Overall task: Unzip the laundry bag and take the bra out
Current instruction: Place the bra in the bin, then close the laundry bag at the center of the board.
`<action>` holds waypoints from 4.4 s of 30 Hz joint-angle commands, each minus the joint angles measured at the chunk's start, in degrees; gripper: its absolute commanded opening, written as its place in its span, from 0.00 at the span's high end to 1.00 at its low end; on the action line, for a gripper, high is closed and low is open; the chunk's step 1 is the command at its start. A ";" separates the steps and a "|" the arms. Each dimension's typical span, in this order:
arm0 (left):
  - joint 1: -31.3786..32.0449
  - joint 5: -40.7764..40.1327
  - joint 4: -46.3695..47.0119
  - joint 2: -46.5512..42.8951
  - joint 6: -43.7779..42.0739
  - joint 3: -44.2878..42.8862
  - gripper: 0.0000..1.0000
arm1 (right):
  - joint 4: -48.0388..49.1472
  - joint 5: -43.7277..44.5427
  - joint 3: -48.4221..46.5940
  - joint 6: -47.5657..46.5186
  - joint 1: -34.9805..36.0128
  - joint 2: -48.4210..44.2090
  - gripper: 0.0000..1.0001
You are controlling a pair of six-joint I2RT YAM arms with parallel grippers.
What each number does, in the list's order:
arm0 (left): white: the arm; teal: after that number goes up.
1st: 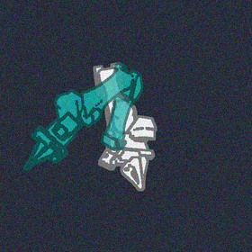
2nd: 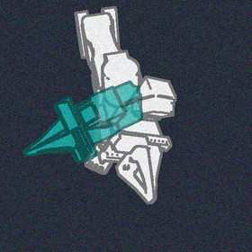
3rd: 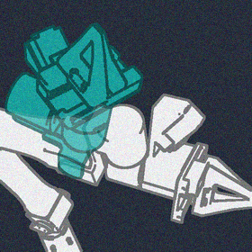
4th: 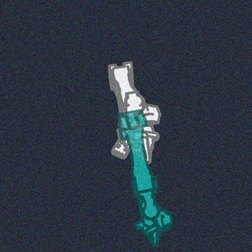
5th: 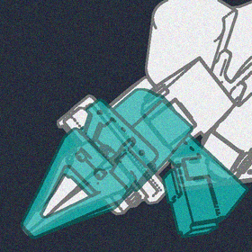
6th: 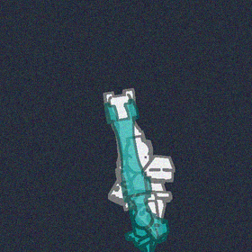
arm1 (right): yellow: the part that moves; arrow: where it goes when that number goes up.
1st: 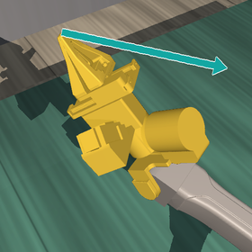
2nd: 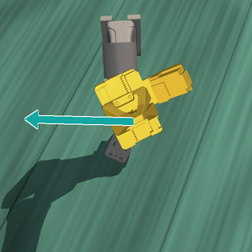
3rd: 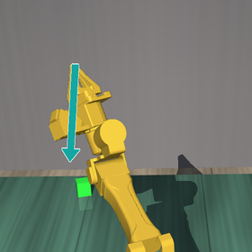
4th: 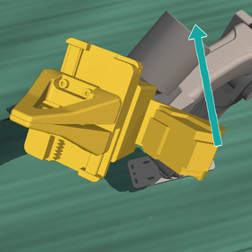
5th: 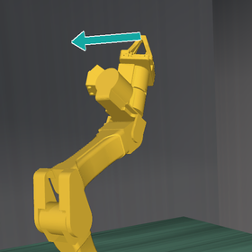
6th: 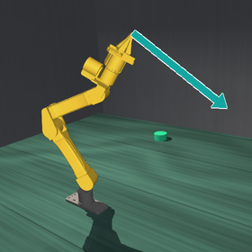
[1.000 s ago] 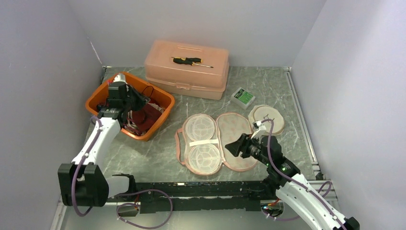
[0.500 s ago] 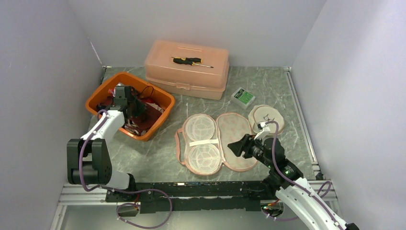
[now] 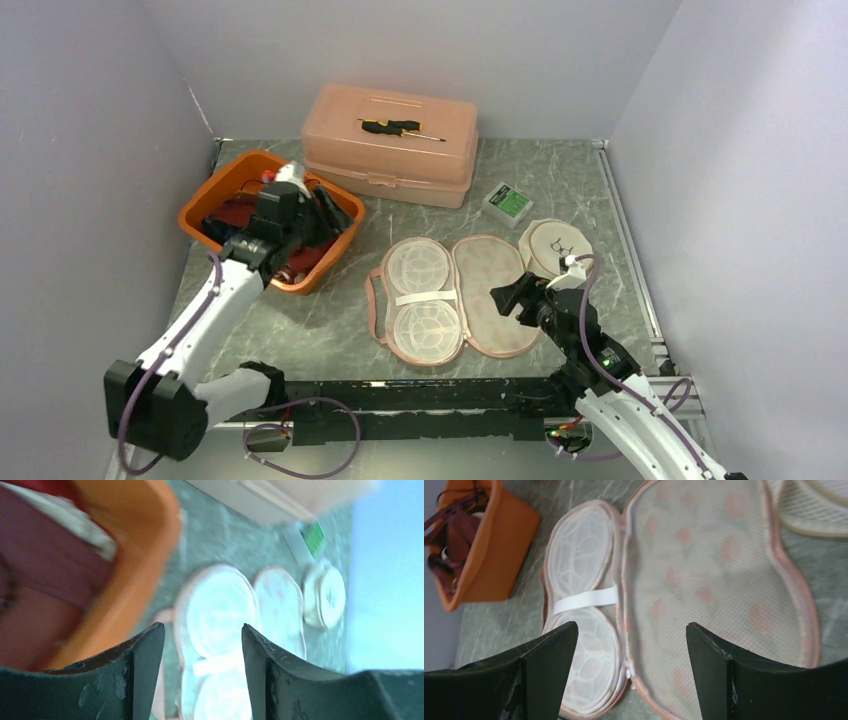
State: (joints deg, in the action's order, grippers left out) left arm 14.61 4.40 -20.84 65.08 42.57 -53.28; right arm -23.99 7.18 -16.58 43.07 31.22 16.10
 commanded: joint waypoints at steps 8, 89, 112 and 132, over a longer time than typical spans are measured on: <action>31.68 -12.60 -5.80 -2.56 3.17 6.02 0.35 | -3.87 16.81 -4.57 5.98 0.03 5.95 0.19; 38.05 -24.93 0.56 21.55 8.80 10.70 0.41 | -4.58 19.58 -0.63 16.35 -0.81 9.80 0.22; 37.33 -25.51 0.06 14.02 13.39 17.31 0.42 | 5.27 15.82 5.60 20.27 -0.75 23.96 0.47; 37.30 -24.16 -0.82 8.63 14.44 19.16 0.44 | 4.31 10.76 -1.38 15.08 -0.68 41.85 0.92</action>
State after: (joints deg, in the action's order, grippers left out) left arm 52.03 -20.49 -20.71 75.57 55.86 -34.76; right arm -15.92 21.39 -18.48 59.90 30.44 56.77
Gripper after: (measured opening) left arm 0.559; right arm 0.143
